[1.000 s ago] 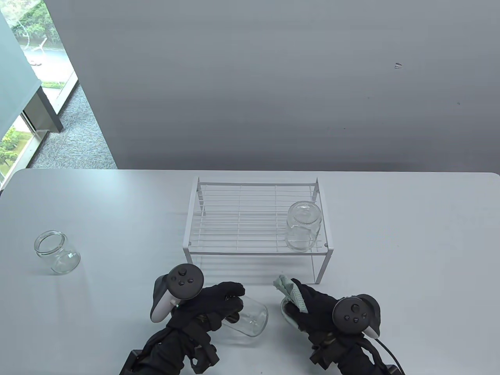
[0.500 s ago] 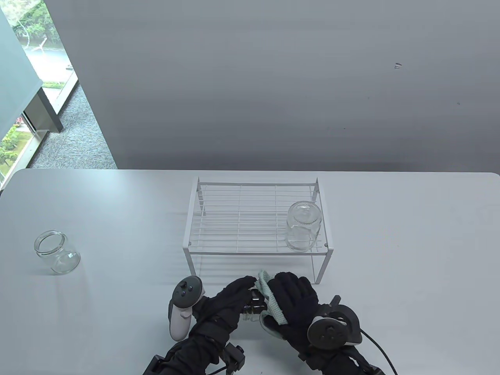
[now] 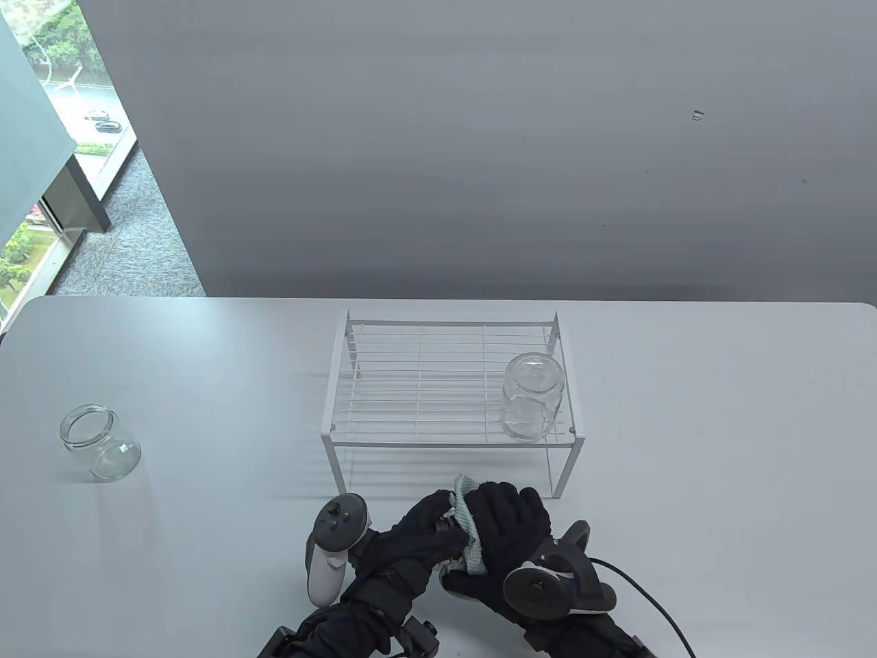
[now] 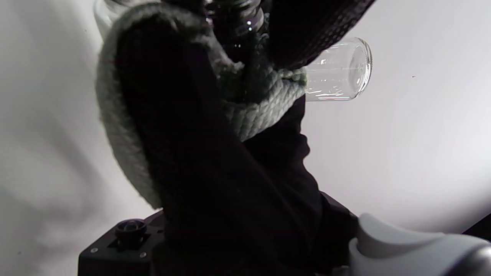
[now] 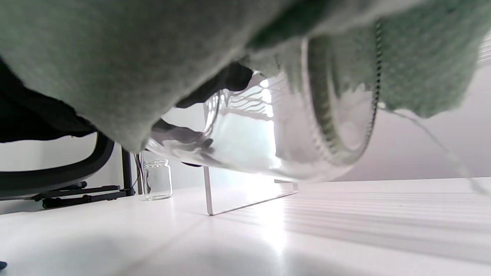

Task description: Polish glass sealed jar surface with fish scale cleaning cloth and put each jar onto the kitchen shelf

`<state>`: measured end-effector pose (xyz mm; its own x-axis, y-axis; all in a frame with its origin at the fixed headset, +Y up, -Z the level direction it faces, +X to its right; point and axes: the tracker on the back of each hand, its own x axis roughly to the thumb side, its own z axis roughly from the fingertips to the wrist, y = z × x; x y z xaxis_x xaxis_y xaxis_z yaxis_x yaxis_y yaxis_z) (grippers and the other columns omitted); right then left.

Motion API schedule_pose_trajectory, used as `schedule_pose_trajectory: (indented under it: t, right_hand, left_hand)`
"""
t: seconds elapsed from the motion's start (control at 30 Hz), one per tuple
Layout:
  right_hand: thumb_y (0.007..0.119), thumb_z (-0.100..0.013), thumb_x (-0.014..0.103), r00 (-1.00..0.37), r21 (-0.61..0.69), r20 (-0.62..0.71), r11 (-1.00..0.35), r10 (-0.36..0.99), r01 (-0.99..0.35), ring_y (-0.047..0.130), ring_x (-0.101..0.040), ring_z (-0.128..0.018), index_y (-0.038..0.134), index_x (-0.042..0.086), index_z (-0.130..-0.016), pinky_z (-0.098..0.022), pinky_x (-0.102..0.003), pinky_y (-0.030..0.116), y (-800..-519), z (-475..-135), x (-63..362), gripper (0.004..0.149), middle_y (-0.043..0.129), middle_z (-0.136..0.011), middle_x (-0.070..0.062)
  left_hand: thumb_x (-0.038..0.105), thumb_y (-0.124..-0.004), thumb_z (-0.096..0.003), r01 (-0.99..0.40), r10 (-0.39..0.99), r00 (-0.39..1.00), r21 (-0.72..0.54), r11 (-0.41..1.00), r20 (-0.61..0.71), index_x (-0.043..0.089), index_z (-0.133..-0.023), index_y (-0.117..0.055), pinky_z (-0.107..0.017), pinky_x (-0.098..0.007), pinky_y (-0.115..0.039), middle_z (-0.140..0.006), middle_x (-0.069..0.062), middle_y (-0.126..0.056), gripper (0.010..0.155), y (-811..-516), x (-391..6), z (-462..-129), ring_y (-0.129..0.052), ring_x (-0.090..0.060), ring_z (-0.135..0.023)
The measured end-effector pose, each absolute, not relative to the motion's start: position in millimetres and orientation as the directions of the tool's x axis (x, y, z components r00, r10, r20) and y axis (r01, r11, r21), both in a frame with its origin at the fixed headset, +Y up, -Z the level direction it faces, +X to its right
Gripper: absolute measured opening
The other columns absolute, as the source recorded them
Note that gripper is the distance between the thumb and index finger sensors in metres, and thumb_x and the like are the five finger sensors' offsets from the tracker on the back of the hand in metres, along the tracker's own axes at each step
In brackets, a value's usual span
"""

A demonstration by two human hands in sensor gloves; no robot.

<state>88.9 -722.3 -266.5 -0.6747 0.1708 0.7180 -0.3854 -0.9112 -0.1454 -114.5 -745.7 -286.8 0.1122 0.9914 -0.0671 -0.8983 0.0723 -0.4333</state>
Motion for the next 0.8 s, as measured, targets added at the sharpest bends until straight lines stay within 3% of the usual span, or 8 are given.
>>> schedule_pose_trajectory:
  t: [0.17,0.27,0.4,0.5,0.67,0.8]
  right_hand:
    - [0.08,-0.048,0.055,-0.565,-0.087,0.785,-0.859,0.253,-0.505,0.056,-0.063,-0.085,0.043,-0.009,-0.102,-0.056,-0.076,0.04,-719.8,-265.9,96.0,0.091,0.046,-0.097,-0.04]
    - [0.081,-0.049,0.046,-0.533,-0.062,0.811,-0.871,0.24,-0.488,0.054,-0.062,-0.087,0.04,-0.006,-0.104,-0.056,-0.076,0.039,-720.8,-267.4,96.0,0.085,0.044,-0.099,-0.038]
    - [0.077,-0.05,0.049,-0.578,-0.113,0.796,-0.892,0.182,-0.437,0.066,-0.06,-0.081,0.044,-0.005,-0.103,-0.054,-0.074,0.048,-722.6,-269.0,92.4,0.083,0.054,-0.095,-0.037]
    - [0.072,-0.052,0.052,-0.58,-0.08,0.762,-0.847,0.288,-0.526,0.072,-0.057,-0.079,0.05,-0.002,-0.103,-0.054,-0.071,0.053,-722.8,-272.9,99.5,0.078,0.06,-0.094,-0.035]
    - [0.067,-0.054,0.046,-0.5,0.032,0.674,-0.698,0.544,-0.715,0.076,-0.058,-0.075,0.063,-0.003,-0.1,-0.052,-0.071,0.055,-728.6,-286.2,121.7,0.067,0.067,-0.091,-0.036]
    - [0.068,-0.054,0.041,-0.477,0.072,0.659,-0.68,0.582,-0.73,0.072,-0.06,-0.077,0.059,-0.004,-0.102,-0.052,-0.072,0.054,-733.0,-290.4,132.5,0.066,0.06,-0.094,-0.038]
  left_hand:
    - [0.034,-0.084,-0.0496,-0.923,0.994,0.068,-0.385,0.028,-0.09,0.009,-0.104,-0.052,-0.073,-0.051,-0.038,-0.084,-0.009,-0.086,0.069,-749.0,-121.5,-289.5,-0.104,-0.012,-0.061]
    - [0.034,-0.084,-0.0499,-0.919,0.993,0.029,-0.394,-0.018,-0.114,0.009,-0.105,-0.049,-0.074,-0.05,-0.036,-0.084,-0.009,-0.086,0.07,-751.5,-122.8,-290.6,-0.103,-0.012,-0.062]
    - [0.04,-0.066,-0.0566,-0.875,0.995,0.018,-0.483,-0.034,-0.103,0.007,-0.108,-0.039,-0.074,-0.048,-0.027,-0.089,-0.012,-0.081,0.066,-752.0,-114.0,-287.1,-0.1,-0.017,-0.068]
    - [0.038,-0.059,-0.0573,-0.874,0.997,0.019,-0.486,-0.019,-0.073,0.007,-0.108,-0.039,-0.075,-0.046,-0.027,-0.088,-0.011,-0.082,0.062,-749.6,-113.9,-287.5,-0.1,-0.016,-0.067]
    - [0.034,-0.06,-0.0566,-0.905,0.998,0.004,-0.425,-0.02,-0.056,0.008,-0.107,-0.041,-0.075,-0.046,-0.03,-0.086,-0.009,-0.085,0.06,-746.2,-120.4,-287.3,-0.102,-0.015,-0.064]
    - [0.033,-0.059,-0.0571,-0.926,0.995,-0.052,-0.369,-0.081,-0.087,0.008,-0.107,-0.039,-0.075,-0.046,-0.029,-0.087,-0.009,-0.083,0.059,-751.6,-127.1,-288.4,-0.101,-0.015,-0.065]
